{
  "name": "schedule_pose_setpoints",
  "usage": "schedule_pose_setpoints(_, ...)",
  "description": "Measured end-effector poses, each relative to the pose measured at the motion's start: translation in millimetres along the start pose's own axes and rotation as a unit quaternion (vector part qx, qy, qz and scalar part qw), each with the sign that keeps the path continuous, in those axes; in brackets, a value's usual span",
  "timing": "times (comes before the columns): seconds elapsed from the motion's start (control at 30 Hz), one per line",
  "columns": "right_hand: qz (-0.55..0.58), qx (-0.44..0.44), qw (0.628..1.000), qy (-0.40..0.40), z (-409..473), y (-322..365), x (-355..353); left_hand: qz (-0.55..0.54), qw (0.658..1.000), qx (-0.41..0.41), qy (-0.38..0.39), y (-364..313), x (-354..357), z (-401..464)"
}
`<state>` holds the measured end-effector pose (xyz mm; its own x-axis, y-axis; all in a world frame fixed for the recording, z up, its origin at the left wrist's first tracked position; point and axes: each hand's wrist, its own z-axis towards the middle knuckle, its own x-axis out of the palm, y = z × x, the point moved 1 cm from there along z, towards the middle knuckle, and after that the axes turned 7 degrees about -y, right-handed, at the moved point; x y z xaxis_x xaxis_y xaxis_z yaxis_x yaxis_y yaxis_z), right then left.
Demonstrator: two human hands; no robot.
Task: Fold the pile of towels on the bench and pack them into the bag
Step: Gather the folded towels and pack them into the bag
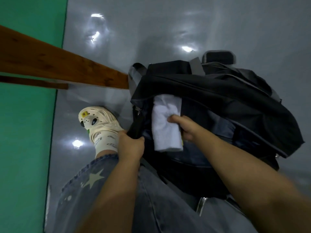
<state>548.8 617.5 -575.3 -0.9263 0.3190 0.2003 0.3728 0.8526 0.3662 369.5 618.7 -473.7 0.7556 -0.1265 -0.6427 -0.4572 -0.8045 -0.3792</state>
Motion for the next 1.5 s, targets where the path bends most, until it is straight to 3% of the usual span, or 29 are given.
schedule_pose_setpoints(0.27, 0.113, 0.052, 0.991, -0.052, 12.7, -16.4, 1.0, 0.045, 0.999, 0.008, 0.02, 5.1, -4.3, 4.8)
schedule_pose_setpoints(0.47, 0.25, 0.0, 0.967, -0.051, 24.5, -16.5, 10.5, 0.047, 0.998, 0.018, 0.042, 2.3, -7.5, 6.2)
schedule_pose_setpoints(0.67, 0.018, 0.045, 0.996, -0.072, 23.3, -7.8, 2.2, -0.019, 0.998, -0.022, 0.048, 4.9, -6.8, 11.4)
schedule_pose_setpoints(0.77, -0.023, -0.026, 0.989, -0.141, 11.9, -13.9, -15.4, -0.004, 0.999, 0.005, 0.039, 1.1, -3.8, 8.5)
schedule_pose_setpoints(1.07, -0.101, -0.059, 0.984, -0.136, -72.0, -32.3, -18.5, -0.041, 0.997, 0.036, 0.054, -24.6, -18.3, -39.7)
schedule_pose_setpoints(1.23, -0.138, -0.137, 0.977, -0.083, -159.6, -3.8, 15.4, -0.198, 0.973, 0.026, 0.112, -42.7, -63.2, -105.8)
schedule_pose_setpoints(1.5, -0.227, -0.292, 0.925, 0.082, -324.3, 28.0, 114.8, -0.367, 0.916, 0.16, 0.021, -31.2, -190.5, -227.3)
